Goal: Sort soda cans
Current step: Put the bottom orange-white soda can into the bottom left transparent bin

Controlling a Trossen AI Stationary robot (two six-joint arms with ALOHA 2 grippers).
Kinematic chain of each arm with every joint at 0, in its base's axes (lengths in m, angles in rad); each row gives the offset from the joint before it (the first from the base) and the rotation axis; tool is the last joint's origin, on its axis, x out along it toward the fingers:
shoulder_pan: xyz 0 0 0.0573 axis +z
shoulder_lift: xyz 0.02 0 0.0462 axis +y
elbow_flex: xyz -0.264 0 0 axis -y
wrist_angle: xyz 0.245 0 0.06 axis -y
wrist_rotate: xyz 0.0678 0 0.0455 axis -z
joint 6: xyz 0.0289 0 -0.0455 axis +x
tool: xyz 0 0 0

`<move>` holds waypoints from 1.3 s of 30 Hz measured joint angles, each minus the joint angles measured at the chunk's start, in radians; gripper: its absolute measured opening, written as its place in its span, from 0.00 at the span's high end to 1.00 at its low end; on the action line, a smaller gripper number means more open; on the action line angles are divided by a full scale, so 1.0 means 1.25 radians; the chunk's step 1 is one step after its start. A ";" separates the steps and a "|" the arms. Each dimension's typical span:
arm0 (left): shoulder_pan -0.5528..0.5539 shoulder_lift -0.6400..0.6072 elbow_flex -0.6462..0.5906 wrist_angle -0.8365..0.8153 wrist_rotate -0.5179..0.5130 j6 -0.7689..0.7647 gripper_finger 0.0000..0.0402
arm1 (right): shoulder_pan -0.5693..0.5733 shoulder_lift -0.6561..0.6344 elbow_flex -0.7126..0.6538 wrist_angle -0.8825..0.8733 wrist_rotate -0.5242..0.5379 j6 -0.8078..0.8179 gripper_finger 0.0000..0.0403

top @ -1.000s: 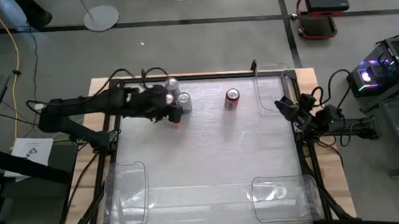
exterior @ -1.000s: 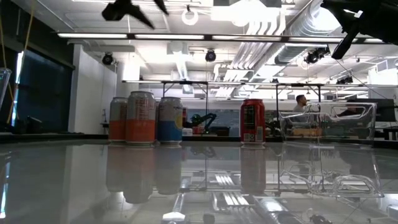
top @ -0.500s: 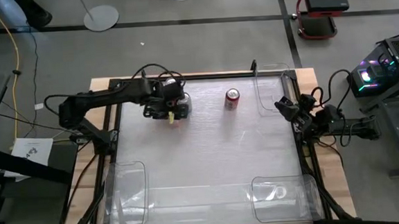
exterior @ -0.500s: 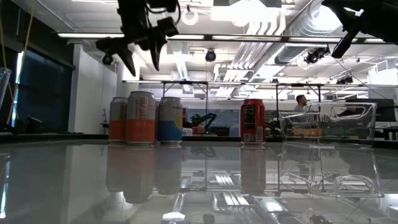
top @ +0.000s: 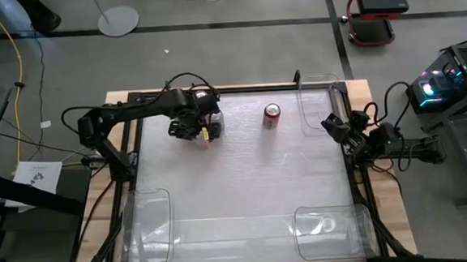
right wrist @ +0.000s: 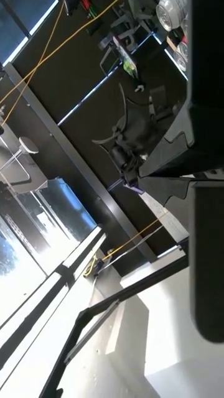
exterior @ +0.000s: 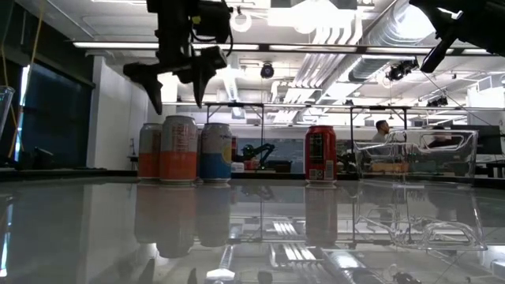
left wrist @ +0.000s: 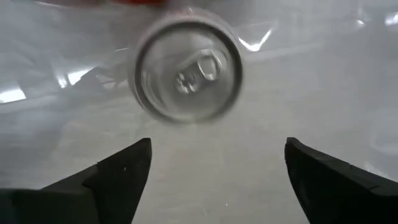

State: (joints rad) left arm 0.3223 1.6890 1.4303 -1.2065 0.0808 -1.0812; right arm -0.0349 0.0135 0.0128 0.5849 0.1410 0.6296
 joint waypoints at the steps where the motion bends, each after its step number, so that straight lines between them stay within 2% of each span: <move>1: 0.001 0.008 0.000 0.001 -0.010 -0.005 0.12 | 0.000 0.000 0.000 0.000 0.000 0.000 1.00; 11: 0.004 0.094 0.000 0.003 -0.082 -0.014 0.11 | 0.000 0.000 0.000 -0.001 0.000 0.000 1.00; 21: 0.007 0.111 0.000 0.008 -0.130 -0.005 0.11 | 0.000 0.000 0.000 -0.001 0.000 0.000 1.00; 39: 0.040 0.144 0.001 0.051 -0.109 0.016 0.13 | 0.001 0.000 0.000 -0.003 0.001 0.002 1.00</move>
State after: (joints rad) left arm 0.3722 1.8688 1.4311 -1.1426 -0.0560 -1.0611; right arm -0.0338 0.0139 0.0128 0.5816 0.1417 0.6315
